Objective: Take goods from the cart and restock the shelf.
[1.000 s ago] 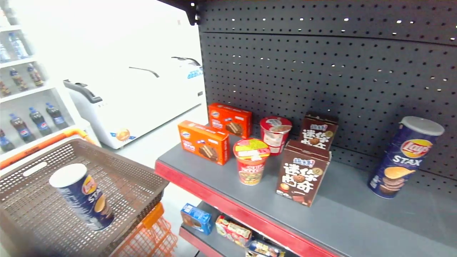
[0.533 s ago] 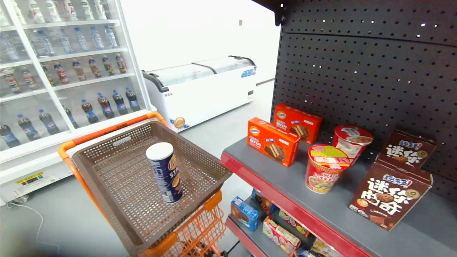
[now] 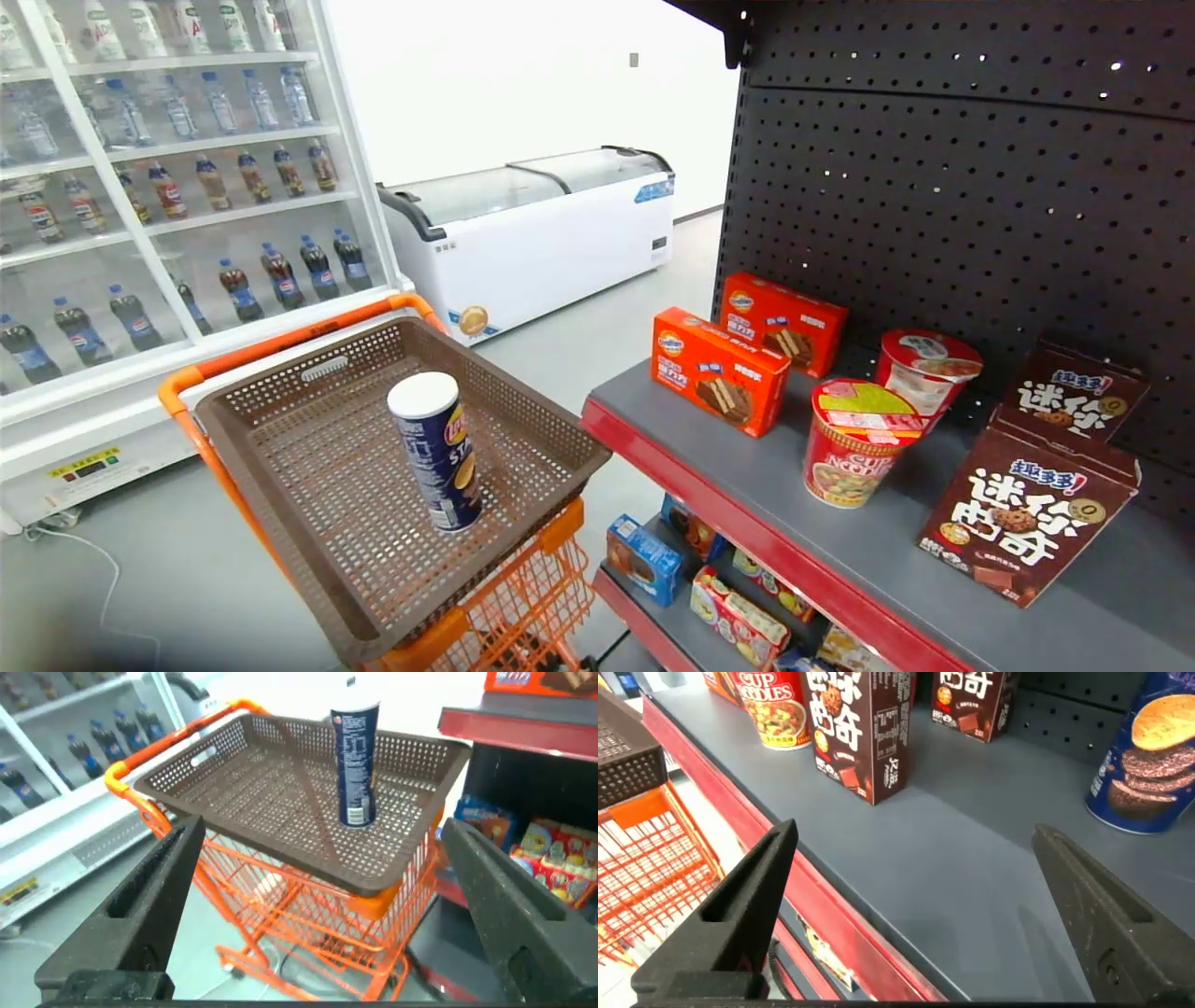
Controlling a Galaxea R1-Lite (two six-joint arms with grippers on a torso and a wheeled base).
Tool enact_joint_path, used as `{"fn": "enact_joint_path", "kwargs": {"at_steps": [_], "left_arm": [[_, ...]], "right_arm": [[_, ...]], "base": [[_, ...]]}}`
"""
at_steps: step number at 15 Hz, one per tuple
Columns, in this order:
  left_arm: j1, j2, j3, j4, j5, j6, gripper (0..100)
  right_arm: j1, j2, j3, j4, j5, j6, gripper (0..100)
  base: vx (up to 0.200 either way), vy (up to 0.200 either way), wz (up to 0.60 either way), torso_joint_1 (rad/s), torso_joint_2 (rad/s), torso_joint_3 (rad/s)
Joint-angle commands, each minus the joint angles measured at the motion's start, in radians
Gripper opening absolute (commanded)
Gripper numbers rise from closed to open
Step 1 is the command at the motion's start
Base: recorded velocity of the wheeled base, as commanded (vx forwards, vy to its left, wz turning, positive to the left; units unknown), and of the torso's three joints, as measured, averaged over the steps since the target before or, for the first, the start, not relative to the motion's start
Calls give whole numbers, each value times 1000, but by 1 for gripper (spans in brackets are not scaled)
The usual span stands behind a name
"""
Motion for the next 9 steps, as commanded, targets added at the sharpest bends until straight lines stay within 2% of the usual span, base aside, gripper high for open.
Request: {"fn": "enact_joint_path", "kwargs": {"at_steps": [1,2,3,4,6,8,9], "left_arm": [[7,444,-225,-12,11,36,100],[23,530,-278,-14,57,34,100],[23,540,-284,-12,66,34,100],[30,668,-334,-14,132,19,100],[28,780,-328,-15,97,13,100],[56,885,-328,-38,-43,22,100],[56,910,-322,-48,-51,20,100]], "right_arm": [[0,2,0,0,0,0,100],[0,2,0,0,0,0,100],[0,2,0,0,0,0,100],[0,2,0,0,0,0,100],[0,2,0,0,0,0,100],[0,2,0,0,0,0,100],[0,2,0,0,0,0,100]], "base": [[0,0,0,0,0,0],[0,0,0,0,0,0],[0,0,0,0,0,0],[0,0,0,0,0,0],[0,0,0,0,0,0],[0,0,0,0,0,0],[0,0,0,0,0,0]]}}
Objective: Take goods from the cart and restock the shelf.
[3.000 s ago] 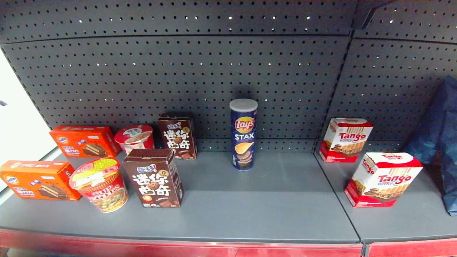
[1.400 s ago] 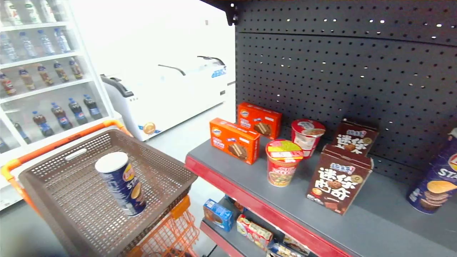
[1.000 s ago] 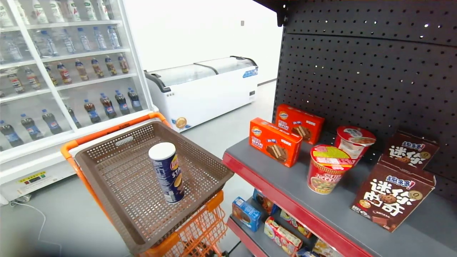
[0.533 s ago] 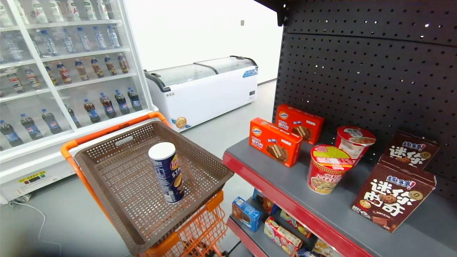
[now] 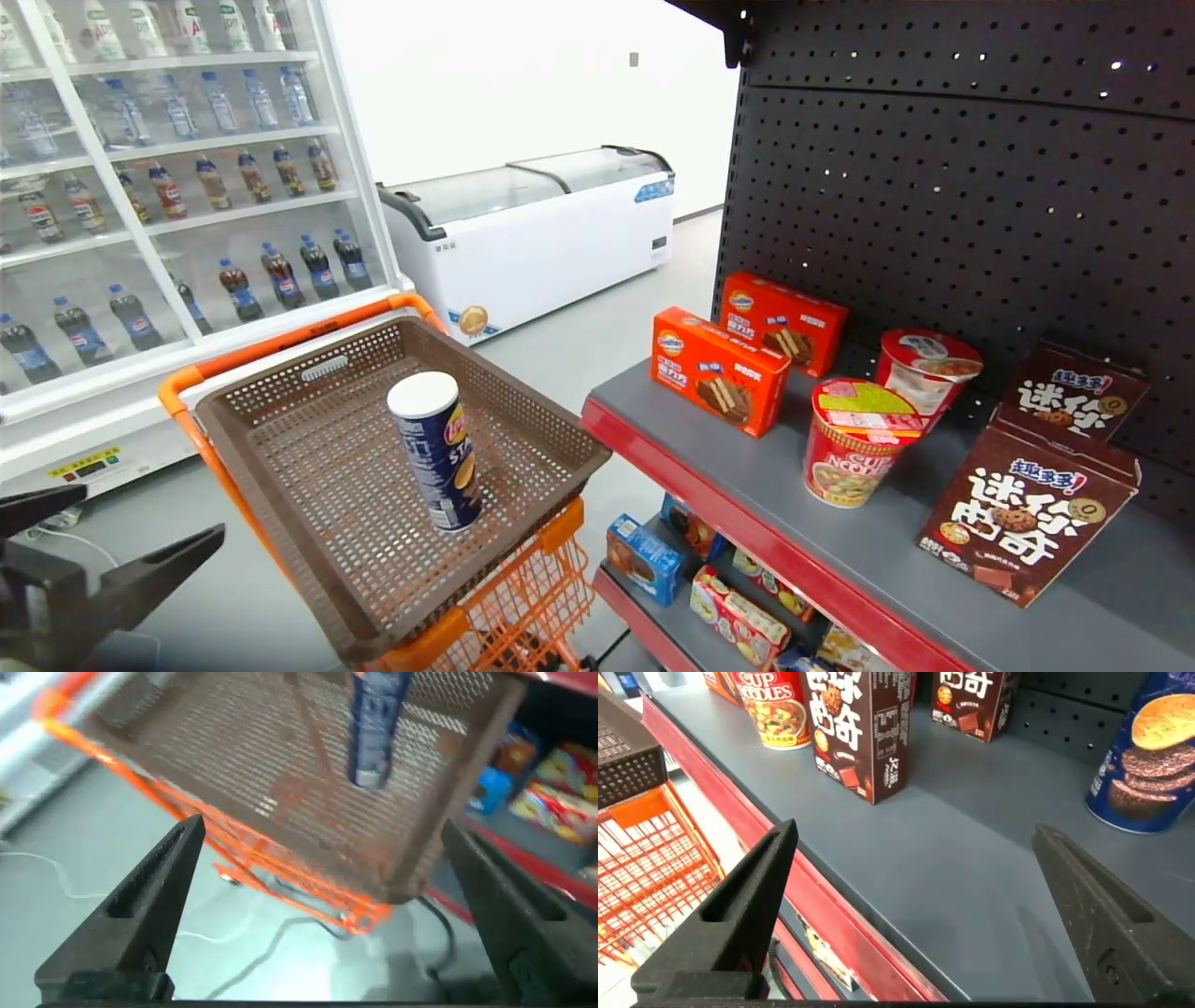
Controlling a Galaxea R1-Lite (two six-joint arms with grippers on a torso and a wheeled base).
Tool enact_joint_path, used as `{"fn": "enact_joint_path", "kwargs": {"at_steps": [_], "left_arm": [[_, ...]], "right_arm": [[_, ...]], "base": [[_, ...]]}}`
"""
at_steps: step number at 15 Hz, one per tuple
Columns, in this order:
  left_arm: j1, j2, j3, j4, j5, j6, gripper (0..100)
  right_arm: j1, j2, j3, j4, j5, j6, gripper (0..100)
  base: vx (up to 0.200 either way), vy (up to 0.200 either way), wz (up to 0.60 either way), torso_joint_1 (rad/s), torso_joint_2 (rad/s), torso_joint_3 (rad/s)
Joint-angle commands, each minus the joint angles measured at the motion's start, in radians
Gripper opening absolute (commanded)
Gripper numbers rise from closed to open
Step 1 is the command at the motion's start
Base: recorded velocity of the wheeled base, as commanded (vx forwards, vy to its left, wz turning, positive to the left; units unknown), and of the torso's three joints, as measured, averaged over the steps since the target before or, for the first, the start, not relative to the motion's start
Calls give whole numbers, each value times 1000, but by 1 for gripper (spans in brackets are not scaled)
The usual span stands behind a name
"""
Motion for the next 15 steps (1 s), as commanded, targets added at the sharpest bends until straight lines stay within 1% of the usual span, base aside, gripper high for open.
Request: {"fn": "enact_joint_path", "kwargs": {"at_steps": [1,2,3,4,5,6,10,12,14,15], "left_arm": [[-5,260,0,-111,-36,-10,100],[-26,314,11,-189,-36,-22,100],[-54,391,25,-319,-34,-36,100],[-66,441,25,-399,-33,-35,100],[-66,441,25,-399,-33,-35,100],[-106,533,28,-523,-33,-38,100],[-138,681,17,-628,-25,-32,100],[-152,757,12,-706,-24,-33,100],[-154,833,0,-776,-24,-42,100],[-154,865,-14,-796,-24,-41,100]], "right_arm": [[0,2,0,0,0,0,100],[0,2,0,0,0,0,100],[0,2,0,0,0,0,100],[0,2,0,0,0,0,100],[0,2,0,0,0,0,100],[0,2,0,0,0,0,100],[0,2,0,0,0,0,100],[0,2,0,0,0,0,100],[0,2,0,0,0,0,100],[0,2,0,0,0,0,100]], "base": [[0,0,0,0,0,0],[0,0,0,0,0,0],[0,0,0,0,0,0],[0,0,0,0,0,0],[0,0,0,0,0,0],[0,0,0,0,0,0],[0,0,0,0,0,0],[0,0,0,0,0,0],[0,0,0,0,0,0],[0,0,0,0,0,0]]}}
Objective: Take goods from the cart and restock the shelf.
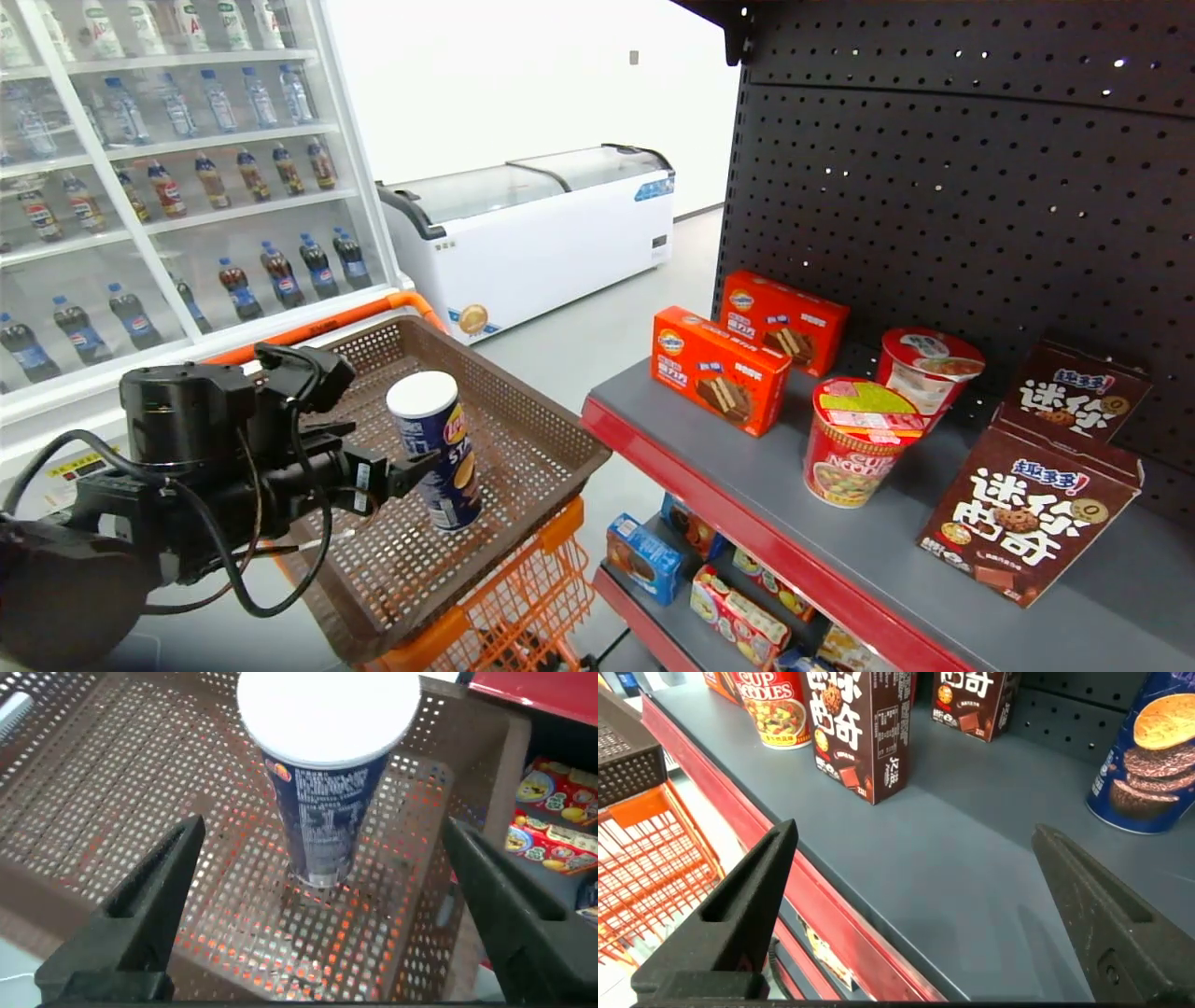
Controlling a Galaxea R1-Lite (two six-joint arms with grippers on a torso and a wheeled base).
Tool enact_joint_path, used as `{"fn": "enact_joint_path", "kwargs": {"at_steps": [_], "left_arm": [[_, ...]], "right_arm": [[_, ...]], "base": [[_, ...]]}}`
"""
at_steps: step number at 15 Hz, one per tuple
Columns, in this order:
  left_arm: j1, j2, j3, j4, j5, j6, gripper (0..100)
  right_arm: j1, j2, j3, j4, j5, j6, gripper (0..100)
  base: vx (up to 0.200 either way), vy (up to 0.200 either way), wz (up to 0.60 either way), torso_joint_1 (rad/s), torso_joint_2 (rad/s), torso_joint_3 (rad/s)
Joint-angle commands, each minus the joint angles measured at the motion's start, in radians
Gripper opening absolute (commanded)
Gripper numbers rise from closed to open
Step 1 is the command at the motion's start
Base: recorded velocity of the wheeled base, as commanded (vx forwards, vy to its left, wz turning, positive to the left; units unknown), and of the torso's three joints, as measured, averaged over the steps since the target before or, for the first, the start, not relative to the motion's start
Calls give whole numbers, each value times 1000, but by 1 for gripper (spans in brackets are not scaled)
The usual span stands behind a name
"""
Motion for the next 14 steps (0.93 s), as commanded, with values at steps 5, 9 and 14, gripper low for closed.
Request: {"fn": "enact_joint_path", "kwargs": {"at_steps": [5,9,14], "left_arm": [[-4,220,-71,-130,0,7,100],[-17,303,-133,-167,0,7,100],[-33,373,-196,-168,15,7,100]], "right_arm": [[0,2,0,0,0,0,100],[0,2,0,0,0,0,100],[0,2,0,0,0,0,100]], "base": [[0,0,0,0,0,0],[0,0,0,0,0,0],[0,0,0,0,0,0]]}}
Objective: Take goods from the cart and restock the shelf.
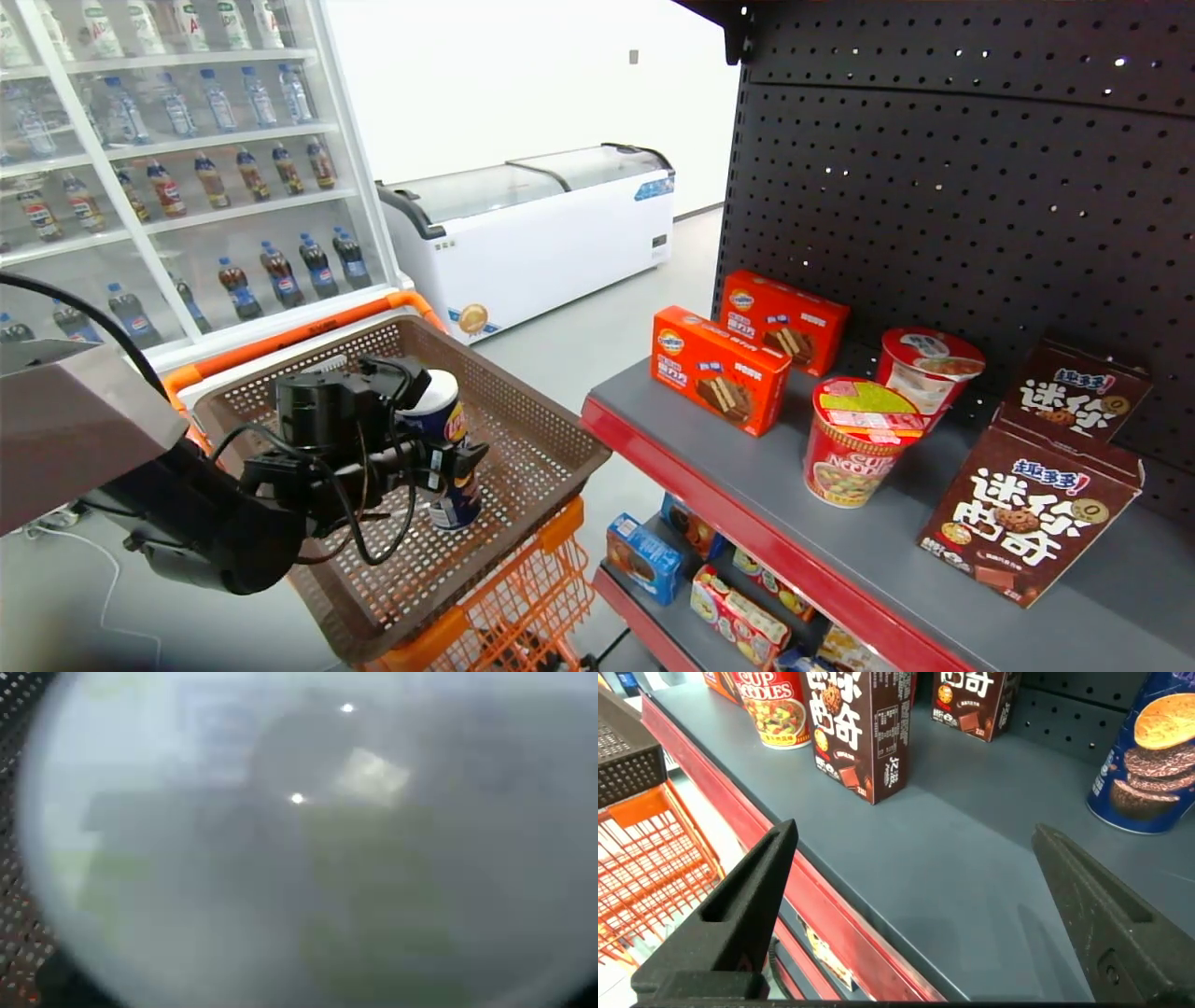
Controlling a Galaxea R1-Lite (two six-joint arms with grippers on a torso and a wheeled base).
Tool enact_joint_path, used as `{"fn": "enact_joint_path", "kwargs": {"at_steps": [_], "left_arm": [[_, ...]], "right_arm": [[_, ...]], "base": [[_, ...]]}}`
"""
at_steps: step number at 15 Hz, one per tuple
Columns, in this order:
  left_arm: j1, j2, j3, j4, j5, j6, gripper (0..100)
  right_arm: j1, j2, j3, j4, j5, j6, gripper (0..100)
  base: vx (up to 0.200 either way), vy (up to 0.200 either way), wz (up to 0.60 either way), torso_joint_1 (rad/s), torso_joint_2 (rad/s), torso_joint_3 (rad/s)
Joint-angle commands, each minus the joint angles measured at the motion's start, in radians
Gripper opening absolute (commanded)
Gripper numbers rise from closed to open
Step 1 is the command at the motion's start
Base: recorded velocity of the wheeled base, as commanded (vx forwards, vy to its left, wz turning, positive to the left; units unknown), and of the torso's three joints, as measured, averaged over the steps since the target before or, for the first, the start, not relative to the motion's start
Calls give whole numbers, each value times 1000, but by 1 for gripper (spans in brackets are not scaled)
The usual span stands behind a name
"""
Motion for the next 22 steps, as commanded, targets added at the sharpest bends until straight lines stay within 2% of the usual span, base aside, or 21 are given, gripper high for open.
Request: {"fn": "enact_joint_path", "kwargs": {"at_steps": [1,3,4,9,11,13,14,16,17,19,21,22], "left_arm": [[-7,38,-16,-5,0,0,100],[-26,55,-25,-10,4,-4,100],[-32,64,-33,-36,4,-9,0],[-50,23,-43,-33,101,-10,0],[-53,-95,-48,-15,113,-35,0],[-53,-224,-54,150,129,-35,0],[-55,-293,-79,240,122,-47,0],[-61,-388,-102,303,124,-130,0],[-59,-440,-100,346,118,-144,0],[-59,-574,-80,464,47,-144,0],[-53,-692,-43,541,40,-142,0],[-53,-726,-25,550,43,-130,0]], "right_arm": [[0,2,-1,0,0,0,100],[0,2,0,0,0,0,100],[0,2,0,0,0,0,100],[0,2,0,0,0,0,100],[0,2,0,0,0,0,100],[0,2,0,0,0,0,100],[0,2,0,0,0,0,100],[0,2,0,0,0,0,100],[0,2,0,0,0,0,100],[0,2,0,0,0,0,100],[0,2,-1,0,0,0,100],[0,2,0,0,0,0,100]], "base": [[0,0,0,0,0,0],[0,0,0,0,0,0],[0,0,0,0,0,0],[0,0,0,0,0,0],[0,0,0,0,0,0],[0,0,0,0,0,0],[0,0,0,0,0,0],[0,0,0,0,0,0],[0,0,0,0,0,0],[0,0,0,0,0,0],[0,0,0,0,0,0],[0,0,0,0,0,0]]}}
